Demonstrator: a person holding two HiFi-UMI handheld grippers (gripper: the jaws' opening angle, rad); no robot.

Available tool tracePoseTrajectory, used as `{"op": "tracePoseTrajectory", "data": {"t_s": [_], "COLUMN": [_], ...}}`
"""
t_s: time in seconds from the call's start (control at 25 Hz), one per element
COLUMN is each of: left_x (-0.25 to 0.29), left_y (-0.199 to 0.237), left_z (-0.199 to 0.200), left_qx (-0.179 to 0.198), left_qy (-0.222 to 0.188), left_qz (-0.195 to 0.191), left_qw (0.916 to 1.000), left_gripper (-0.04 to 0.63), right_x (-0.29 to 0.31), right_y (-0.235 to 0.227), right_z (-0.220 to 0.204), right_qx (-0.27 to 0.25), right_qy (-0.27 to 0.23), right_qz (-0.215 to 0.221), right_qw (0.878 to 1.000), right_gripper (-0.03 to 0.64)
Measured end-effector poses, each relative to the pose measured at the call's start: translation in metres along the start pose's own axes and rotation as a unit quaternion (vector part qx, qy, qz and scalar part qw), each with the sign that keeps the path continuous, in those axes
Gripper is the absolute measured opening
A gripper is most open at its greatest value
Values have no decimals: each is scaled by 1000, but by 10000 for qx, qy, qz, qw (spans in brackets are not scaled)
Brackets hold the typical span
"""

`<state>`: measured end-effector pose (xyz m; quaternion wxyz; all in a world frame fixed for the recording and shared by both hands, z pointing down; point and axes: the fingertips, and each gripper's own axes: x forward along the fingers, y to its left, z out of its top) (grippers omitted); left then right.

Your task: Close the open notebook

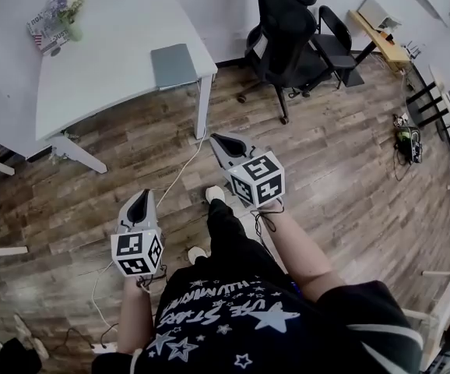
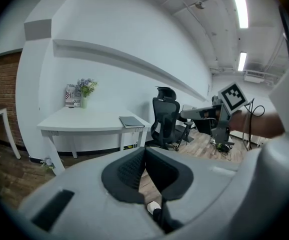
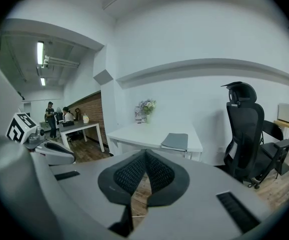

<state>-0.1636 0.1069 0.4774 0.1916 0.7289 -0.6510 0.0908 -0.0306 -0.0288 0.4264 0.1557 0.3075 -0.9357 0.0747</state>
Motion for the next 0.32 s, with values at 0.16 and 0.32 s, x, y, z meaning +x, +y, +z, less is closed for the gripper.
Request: {"op": "tracePoseTrajectory", "data": {"t_s": [0.16, 0.32], "left_x": [-19, -34], "left_y": [-3, -5], "left_z": [-13, -20], "left_qx": [-48, -69], "left_qy": [20, 4], "left_qz": [-18, -37], "left_qw": [10000, 10000], "left_gripper": [20, 20], "right_x": [-16, -29], "right_y": [20, 37], "right_z": [-11, -20], "right_qx": [0, 0], "right_qy": [25, 72], "right_qz": [-13, -14], "right_qw": [10000, 10000], "right_gripper": [2, 2]}}
